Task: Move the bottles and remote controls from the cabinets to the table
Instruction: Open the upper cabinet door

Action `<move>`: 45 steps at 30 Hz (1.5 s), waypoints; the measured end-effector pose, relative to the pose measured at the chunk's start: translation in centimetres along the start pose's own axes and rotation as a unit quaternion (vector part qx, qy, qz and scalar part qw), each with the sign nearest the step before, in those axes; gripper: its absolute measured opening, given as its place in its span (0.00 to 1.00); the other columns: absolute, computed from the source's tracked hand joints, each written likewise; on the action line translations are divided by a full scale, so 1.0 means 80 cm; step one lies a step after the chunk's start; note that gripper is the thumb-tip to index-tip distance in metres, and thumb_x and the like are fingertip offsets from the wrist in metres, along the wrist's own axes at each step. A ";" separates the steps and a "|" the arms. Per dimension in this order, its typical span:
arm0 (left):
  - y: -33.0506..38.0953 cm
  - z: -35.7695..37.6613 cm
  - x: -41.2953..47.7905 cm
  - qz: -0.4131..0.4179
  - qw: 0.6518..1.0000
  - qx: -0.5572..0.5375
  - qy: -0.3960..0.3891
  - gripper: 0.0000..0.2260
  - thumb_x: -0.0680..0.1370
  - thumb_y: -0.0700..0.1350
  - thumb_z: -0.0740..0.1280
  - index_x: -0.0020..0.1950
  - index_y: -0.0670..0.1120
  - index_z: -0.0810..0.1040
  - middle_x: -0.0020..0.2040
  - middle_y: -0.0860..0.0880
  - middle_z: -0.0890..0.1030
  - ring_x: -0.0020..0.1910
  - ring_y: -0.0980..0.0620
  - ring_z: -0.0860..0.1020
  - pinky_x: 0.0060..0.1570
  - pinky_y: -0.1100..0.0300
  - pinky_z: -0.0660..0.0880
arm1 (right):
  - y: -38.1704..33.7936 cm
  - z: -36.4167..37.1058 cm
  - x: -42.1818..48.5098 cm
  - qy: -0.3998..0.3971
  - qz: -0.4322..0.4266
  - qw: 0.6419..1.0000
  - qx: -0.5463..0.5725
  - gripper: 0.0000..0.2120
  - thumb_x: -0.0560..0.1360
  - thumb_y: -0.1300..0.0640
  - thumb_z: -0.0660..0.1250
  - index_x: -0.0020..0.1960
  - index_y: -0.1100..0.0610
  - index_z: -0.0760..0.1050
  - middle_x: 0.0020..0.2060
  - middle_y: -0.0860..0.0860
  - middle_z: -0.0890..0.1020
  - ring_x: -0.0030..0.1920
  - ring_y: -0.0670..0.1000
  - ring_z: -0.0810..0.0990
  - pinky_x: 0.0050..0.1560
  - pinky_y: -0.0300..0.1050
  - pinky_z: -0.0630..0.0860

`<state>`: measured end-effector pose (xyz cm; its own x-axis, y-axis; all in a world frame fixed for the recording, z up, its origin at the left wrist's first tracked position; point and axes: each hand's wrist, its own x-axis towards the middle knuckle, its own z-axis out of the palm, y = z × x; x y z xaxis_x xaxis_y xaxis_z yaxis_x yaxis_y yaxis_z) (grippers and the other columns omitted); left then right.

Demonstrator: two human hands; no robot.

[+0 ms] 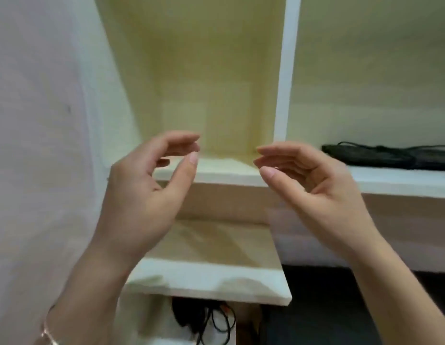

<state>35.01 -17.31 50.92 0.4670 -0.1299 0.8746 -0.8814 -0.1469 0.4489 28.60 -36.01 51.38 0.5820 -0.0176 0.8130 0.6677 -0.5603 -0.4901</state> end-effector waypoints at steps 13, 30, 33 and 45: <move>0.097 0.004 0.260 0.228 0.927 0.252 0.156 0.19 0.71 0.45 0.63 0.63 0.47 0.73 0.60 0.46 0.74 0.59 0.44 0.71 0.57 0.63 0.62 | -0.117 -0.078 0.271 0.245 -0.178 0.949 -0.083 0.19 0.74 0.60 0.66 0.64 0.57 0.71 0.54 0.48 0.76 0.57 0.46 0.75 0.58 0.39 0.72; 0.130 0.017 0.305 0.237 0.886 0.392 0.064 0.29 0.72 0.48 0.65 0.72 0.52 0.60 0.71 0.49 0.62 0.67 0.45 0.61 0.64 0.52 0.61 | -0.183 -0.086 0.294 0.097 0.014 0.930 0.354 0.05 0.73 0.62 0.63 0.39 0.58 0.72 0.34 0.53 0.72 0.34 0.50 0.70 0.42 0.41 0.70; 0.150 0.014 0.298 0.297 0.865 0.393 0.095 0.27 0.70 0.47 0.67 0.69 0.50 0.67 0.66 0.47 0.70 0.62 0.42 0.71 0.56 0.49 0.70 | -0.195 -0.083 0.284 0.099 0.007 0.915 0.391 0.04 0.73 0.60 0.64 0.40 0.57 0.71 0.36 0.52 0.70 0.36 0.49 0.68 0.43 0.40 0.69; 0.189 -0.046 0.268 0.470 0.762 0.424 0.133 0.08 0.70 0.41 0.61 0.41 0.43 0.80 0.47 0.46 0.84 0.51 0.39 0.82 0.25 0.48 0.80 | -0.214 -0.066 0.273 0.006 -0.062 0.857 0.512 0.07 0.77 0.60 0.58 0.50 0.58 0.75 0.47 0.56 0.81 0.49 0.50 0.80 0.50 0.39 0.78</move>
<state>31.43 -18.73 77.14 -0.4740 -0.3813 0.7937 -0.4022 -0.7081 -0.5804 27.43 -31.19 79.22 0.4766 -0.0231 0.8788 0.7845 0.4624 -0.4133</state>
